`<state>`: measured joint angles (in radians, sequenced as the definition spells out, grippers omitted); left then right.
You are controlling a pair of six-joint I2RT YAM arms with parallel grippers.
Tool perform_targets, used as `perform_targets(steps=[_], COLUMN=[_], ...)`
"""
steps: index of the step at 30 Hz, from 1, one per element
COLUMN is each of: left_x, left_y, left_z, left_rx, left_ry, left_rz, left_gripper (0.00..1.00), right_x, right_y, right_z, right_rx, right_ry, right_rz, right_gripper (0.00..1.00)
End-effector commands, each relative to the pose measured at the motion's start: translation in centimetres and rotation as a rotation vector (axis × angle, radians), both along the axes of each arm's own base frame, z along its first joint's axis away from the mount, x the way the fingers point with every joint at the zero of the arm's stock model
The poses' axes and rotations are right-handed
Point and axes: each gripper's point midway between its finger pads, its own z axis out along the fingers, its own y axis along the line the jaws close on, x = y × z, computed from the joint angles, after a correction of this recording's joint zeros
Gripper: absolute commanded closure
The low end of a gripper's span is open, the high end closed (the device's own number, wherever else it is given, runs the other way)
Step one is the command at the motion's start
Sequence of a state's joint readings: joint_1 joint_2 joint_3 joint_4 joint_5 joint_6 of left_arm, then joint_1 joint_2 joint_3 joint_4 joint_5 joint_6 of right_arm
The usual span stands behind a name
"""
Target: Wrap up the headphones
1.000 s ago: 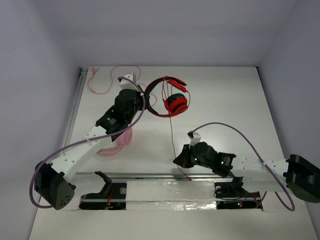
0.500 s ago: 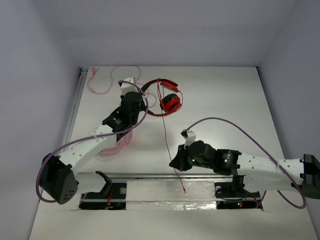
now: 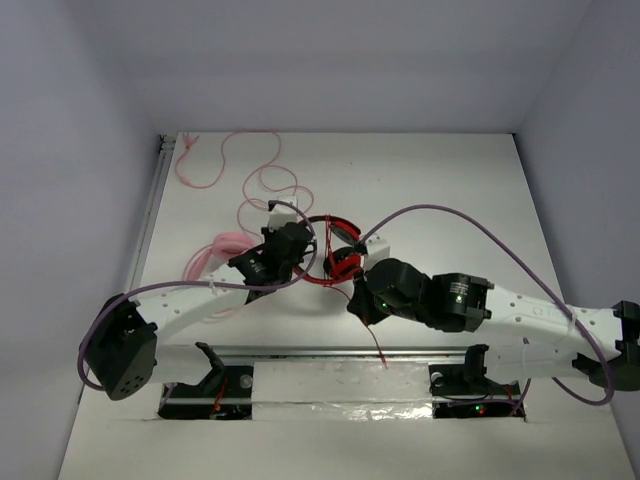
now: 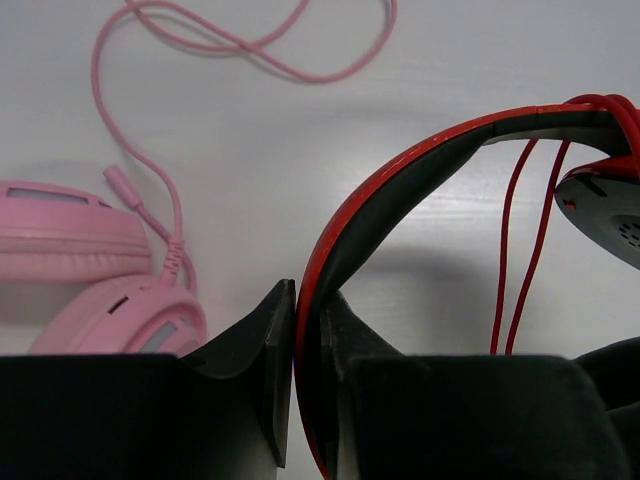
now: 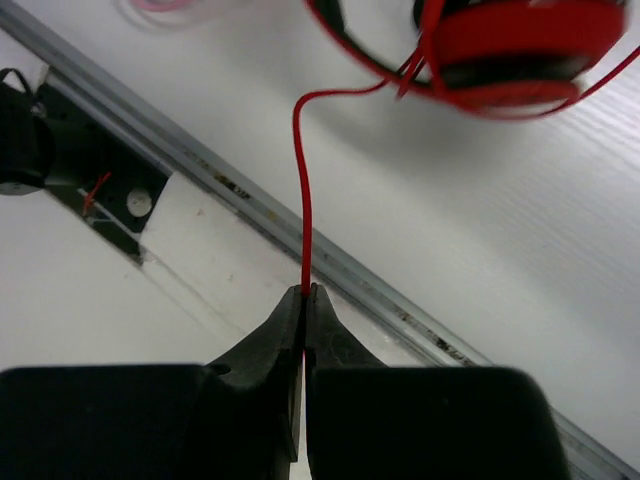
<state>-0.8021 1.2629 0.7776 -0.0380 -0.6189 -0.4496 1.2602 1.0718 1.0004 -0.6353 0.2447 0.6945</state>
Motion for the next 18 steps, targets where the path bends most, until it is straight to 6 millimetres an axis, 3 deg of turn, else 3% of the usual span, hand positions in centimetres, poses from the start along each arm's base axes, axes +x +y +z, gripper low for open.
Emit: perform_targets(steps=[1,7,14,18], left_x=[-1.1,-4.2,-6.4,-7.5], left_y=[-0.3,-2.9,-5.1,-6.3], left_z=[0.4,-1.4,-0.9,-0.2], left_rx=[-0.014,0.001,0.009,-0.018], left_ry=[-0.004,0.082,0.136,0.167], left_rz=[0.001,-0.176,-0.319,-0.42], left_gripper=[1.0,1.0,1.0,1.0], right_x=[1.9,5.0,7.5,8.6], right_y=[-1.8,-3.4,-5.3,-6.1], right_z=[0.7,1.9,4.2,4.2], right_rx=[-0.139,-0.273,-0.354,-0.383], right_ry=[-0.121,-0.271,-0.432,-0.469], right_rz=[-0.03,-0.114,-0.187,-0.23], right_gripper=[1.0,1.0,1.0,1.0])
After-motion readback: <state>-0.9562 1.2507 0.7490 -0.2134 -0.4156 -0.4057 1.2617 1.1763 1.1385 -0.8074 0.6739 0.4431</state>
